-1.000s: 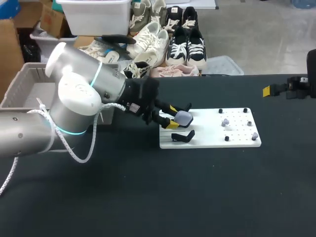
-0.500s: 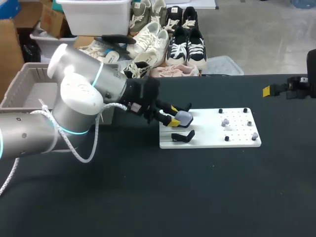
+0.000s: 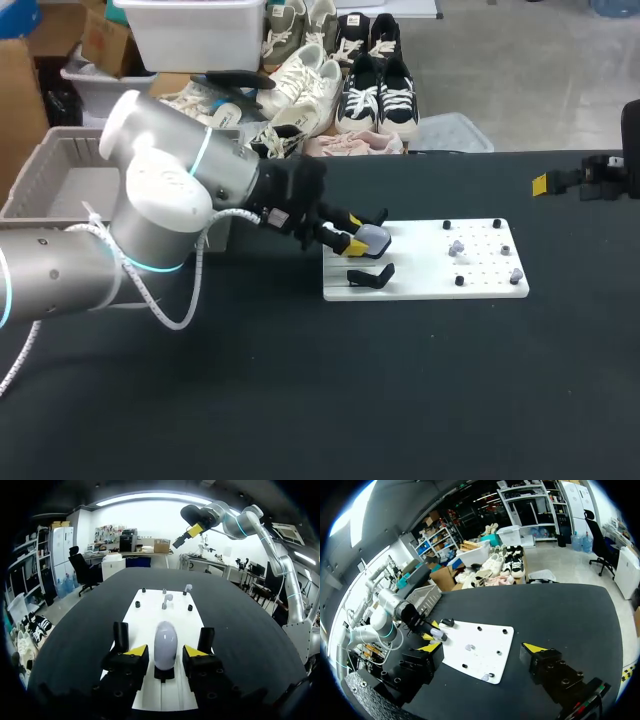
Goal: Pick up each earbud case from the left stands, insert the matching earbuds, close the lid, and place the case in the box.
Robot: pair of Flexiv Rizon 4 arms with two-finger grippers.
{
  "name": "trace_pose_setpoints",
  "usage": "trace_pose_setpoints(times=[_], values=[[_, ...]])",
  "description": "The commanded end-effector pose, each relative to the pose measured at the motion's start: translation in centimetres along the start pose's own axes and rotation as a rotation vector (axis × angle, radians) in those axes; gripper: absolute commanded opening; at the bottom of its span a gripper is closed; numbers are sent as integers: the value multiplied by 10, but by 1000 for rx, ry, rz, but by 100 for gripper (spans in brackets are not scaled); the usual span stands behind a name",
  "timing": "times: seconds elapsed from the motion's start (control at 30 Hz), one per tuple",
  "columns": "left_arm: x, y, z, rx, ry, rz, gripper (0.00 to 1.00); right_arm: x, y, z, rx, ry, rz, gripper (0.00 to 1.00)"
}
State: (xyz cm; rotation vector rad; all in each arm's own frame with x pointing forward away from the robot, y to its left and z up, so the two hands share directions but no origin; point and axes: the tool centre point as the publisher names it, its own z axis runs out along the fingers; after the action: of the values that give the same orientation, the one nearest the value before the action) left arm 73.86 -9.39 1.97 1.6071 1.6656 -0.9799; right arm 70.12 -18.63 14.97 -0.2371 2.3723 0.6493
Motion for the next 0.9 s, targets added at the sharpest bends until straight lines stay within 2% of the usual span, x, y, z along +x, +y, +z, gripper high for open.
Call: trace_pose_setpoints(times=[0.03,0.3,0.47,0.5,0.53,0.9], values=[[2,4,3,9,0,0,45,0,-1,0,-5,1,-1,100],[3,3,5,11,3,2,45,0,-1,0,-5,1,-1,100],[4,3,6,9,4,5,42,0,-1,0,-5,1,-1,100],[4,3,7,10,5,5,32,0,-1,0,-5,1,-1,100],[4,3,7,10,5,5,0,0,-1,0,-5,1,-1,100],[4,1,1,10,-1,1,0,0,-1,0,-5,1,-1,100]])
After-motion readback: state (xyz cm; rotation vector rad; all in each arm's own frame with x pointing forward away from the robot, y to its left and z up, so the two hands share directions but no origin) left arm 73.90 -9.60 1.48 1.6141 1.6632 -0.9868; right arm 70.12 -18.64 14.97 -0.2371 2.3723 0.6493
